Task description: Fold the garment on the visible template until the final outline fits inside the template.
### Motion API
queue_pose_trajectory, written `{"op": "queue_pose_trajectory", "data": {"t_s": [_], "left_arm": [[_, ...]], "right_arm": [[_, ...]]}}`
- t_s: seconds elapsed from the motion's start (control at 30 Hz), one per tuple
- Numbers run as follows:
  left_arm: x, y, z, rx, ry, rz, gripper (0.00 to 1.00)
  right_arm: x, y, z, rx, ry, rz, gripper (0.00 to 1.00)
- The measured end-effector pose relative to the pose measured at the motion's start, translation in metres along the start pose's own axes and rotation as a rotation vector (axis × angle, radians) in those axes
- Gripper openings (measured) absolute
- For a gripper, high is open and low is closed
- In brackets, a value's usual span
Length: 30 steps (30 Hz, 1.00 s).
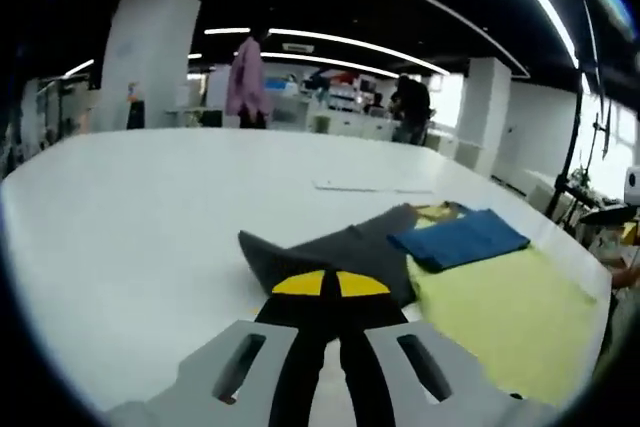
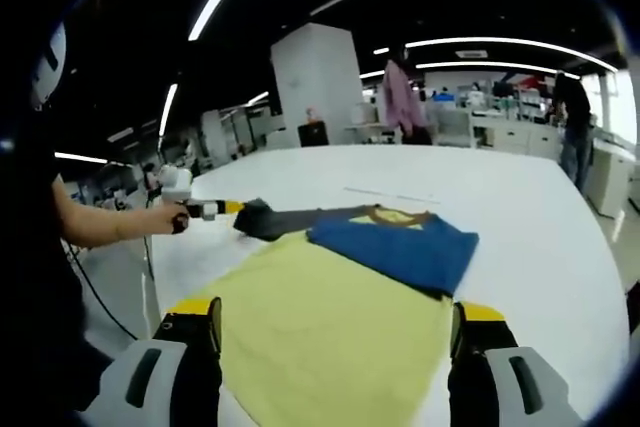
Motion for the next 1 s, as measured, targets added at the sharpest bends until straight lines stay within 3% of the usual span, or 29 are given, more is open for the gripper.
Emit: {"op": "queue_pose_trajectory", "data": {"t_s": [0.43,0.77,1.0], "left_arm": [[-0.029,0.035,0.024,-0.115,-0.11,0.083,0.0],[-0.055,0.043,0.034,-0.125,-0.214,0.09,0.0],[-0.059,0.042,0.033,-0.122,-0.235,0.083,0.01]], "right_arm": [[-0.002,-0.003,0.0,-0.006,-0.006,0.011,0.93],[-0.004,-0.003,-0.002,-0.016,-0.003,0.023,0.93],[-0.004,-0.006,-0.005,-0.011,-0.003,0.016,0.94]]}}
Point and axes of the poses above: the point that each gripper's makers call its tool centre point, and the gripper's own axes: z roughly forward along the fingers, y roughly to its right, x roughly out of its top, the point moved 8 cm from there along -z, roughly backward along the fingers, and after that the axes turned 14 degrees about -x, right-handed, at the moved point
